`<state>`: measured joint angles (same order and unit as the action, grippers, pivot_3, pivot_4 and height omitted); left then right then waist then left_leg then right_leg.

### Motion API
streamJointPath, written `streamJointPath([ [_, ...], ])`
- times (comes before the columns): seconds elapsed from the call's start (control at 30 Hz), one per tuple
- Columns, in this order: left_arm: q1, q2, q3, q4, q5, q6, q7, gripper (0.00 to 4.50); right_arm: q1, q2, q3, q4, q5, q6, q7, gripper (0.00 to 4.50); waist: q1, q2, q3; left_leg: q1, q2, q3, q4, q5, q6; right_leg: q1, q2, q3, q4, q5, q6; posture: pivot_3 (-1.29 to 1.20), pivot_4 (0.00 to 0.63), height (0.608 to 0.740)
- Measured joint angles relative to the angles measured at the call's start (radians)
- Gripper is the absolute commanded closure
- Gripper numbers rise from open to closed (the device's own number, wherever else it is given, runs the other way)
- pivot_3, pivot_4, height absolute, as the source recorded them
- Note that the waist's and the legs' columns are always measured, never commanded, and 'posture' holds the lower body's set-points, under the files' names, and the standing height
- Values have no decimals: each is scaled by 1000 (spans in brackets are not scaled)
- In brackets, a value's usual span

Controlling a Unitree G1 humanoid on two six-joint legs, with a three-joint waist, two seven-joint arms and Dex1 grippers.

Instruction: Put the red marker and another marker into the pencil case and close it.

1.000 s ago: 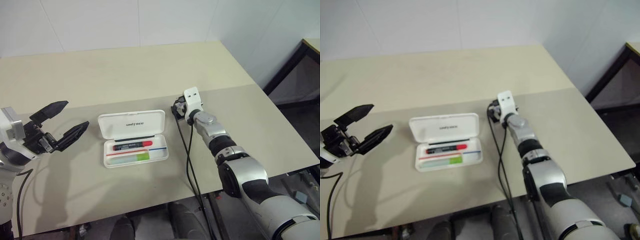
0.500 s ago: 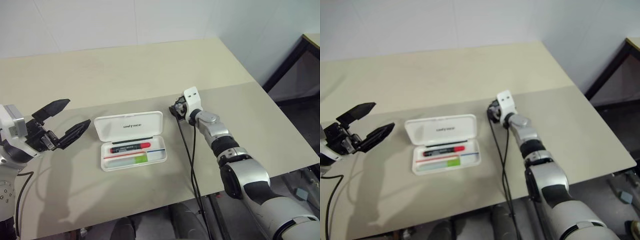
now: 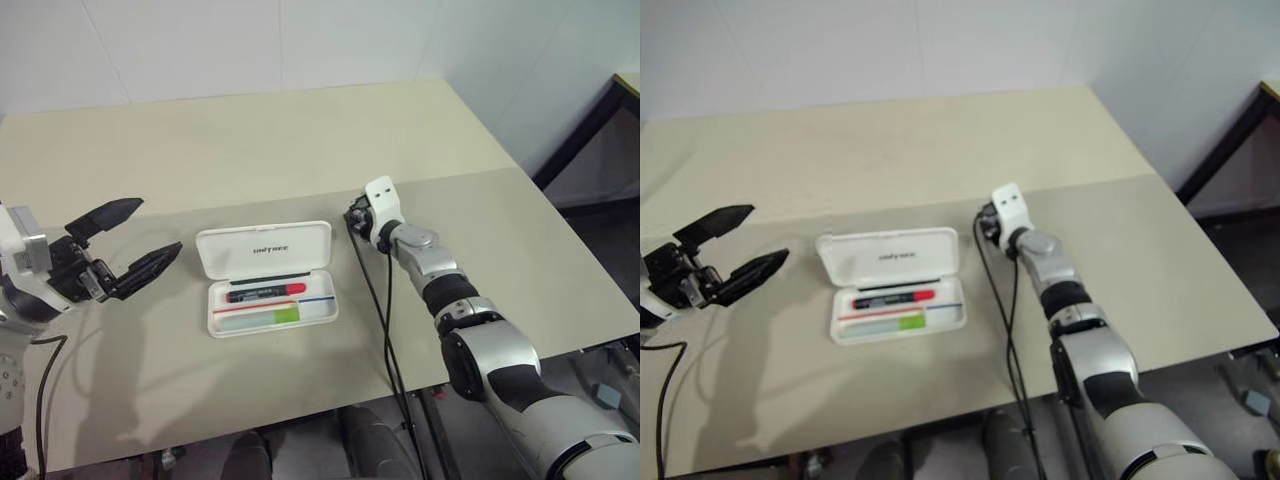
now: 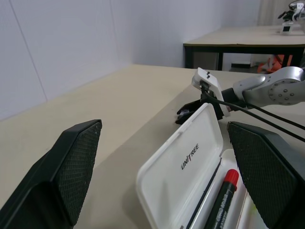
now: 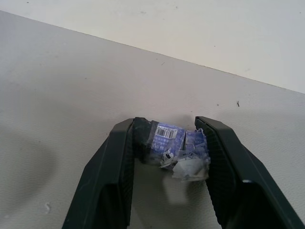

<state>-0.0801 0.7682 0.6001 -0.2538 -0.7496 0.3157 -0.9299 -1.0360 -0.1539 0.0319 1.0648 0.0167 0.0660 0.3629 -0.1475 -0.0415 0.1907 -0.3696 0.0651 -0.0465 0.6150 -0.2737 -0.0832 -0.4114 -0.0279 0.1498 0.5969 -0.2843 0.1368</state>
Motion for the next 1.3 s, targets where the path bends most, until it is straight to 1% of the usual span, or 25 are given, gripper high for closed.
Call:
streamJointPath([
  [0.13, -64, 35, -38, 47, 0, 3, -63, 0, -10, -13, 0, 11, -2, -4, -5, 2845, 7, 2, 1, -1, 0, 0, 1, 0, 0, 0, 0, 0, 0, 0, 0, 0, 150, 740],
  [0.23, -99, 62, -64, 81, -1, 4, -119, 0, -27, -48, -6, 28, -5, -3, -28, 2845, 12, 5, 3, -3, 0, 0, 0, 0, 0, -2, 0, 0, 0, 0, 0, 0, 150, 740],
  [0.37, -158, 96, -103, 112, -9, 13, -200, 0, -42, -105, -36, 30, -7, 2, -54, 2845, 8, 7, 5, -6, 0, 0, -2, 0, 0, -6, 0, 0, 1, 1, 6, 0, 150, 740],
  [0.47, -192, 112, -135, 123, -10, 17, -256, 0, -49, -120, -42, -16, -7, 8, -55, 2845, -4, 8, 5, -7, 0, 3, -5, -1, -1, -13, 0, 1, 10, -2, 6, 0, 150, 740],
  [0.53, -227, 117, -153, 164, -9, 17, -297, 0, -46, -122, -42, -84, -4, 31, -52, 2845, -9, 8, 5, -11, 0, 3, -6, 0, -2, -20, 0, 1, 16, -3, 5, 0, 150, 740],
  [0.63, -277, 133, -181, 200, -8, 15, -341, 0, -32, -125, -53, -232, 12, 89, -50, 2845, -12, 8, 5, -21, 0, 3, -3, 2, -5, -33, 0, 0, 23, -4, 4, 0, 150, 740],
  [0.73, -313, 146, -197, 210, -8, 20, -376, 0, 40, -128, -77, -447, 47, 187, -47, 2845, -6, 8, 5, -21, 0, 4, -2, 2, -5, -33, -1, -1, 23, -4, 4, 0, 150, 740],
  [0.87, -322, 147, -218, 202, -9, 31, -393, 0, 168, -130, -83, -757, 102, 364, -36, 2845, 6, 8, 5, -21, 0, 4, -1, 1, -4, -33, 0, -1, 25, -4, 4, 0, 150, 740],
  [1.1, -297, 141, -215, 81, -62, 80, -372, 0, 340, -155, -120, -1324, 271, 730, -30, 2845, 23, 8, 5, -21, 0, 3, 3, 1, -4, -33, 0, -1, 25, -4, 4, 0, 150, 740],
  [1.2, -281, 141, -209, 52, -77, 98, -363, 0, 393, -189, -131, -1514, 347, 847, -24, 2845, 27, 8, 5, -20, 0, 3, 3, 1, -3, -33, 1, -1, 25, -4, 4, 0, 150, 740],
  [1.3, -255, 140, -209, 30, -81, 105, -359, 0, 461, -223, -133, -1654, 414, 933, -11, 2845, 36, 8, 5, -20, 0, 3, 4, 1, -3, -33, 1, -1, 25, -4, 4, 0, 150, 740],
])
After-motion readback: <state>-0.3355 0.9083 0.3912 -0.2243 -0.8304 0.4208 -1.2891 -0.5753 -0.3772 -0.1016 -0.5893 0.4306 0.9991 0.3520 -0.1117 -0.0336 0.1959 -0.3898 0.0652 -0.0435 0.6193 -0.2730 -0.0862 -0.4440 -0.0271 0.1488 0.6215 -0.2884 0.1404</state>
